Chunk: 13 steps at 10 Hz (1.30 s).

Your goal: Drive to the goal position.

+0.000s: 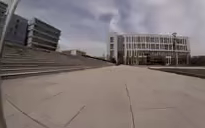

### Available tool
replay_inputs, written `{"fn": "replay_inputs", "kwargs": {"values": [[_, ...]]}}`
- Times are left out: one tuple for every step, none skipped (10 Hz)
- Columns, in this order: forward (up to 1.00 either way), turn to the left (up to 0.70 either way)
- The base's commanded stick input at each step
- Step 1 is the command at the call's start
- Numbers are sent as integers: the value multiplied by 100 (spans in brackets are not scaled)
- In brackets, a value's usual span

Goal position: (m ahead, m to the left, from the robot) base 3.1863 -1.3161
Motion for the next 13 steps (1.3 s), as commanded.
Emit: {"fn": "replay_inputs", "kwargs": {"values": [[100,0],[100,0],[100,0],[100,0],[100,0],[100,0],[100,0],[100,-15],[100,-27],[100,-27],[100,-27],[100,-27],[100,-27]]}}
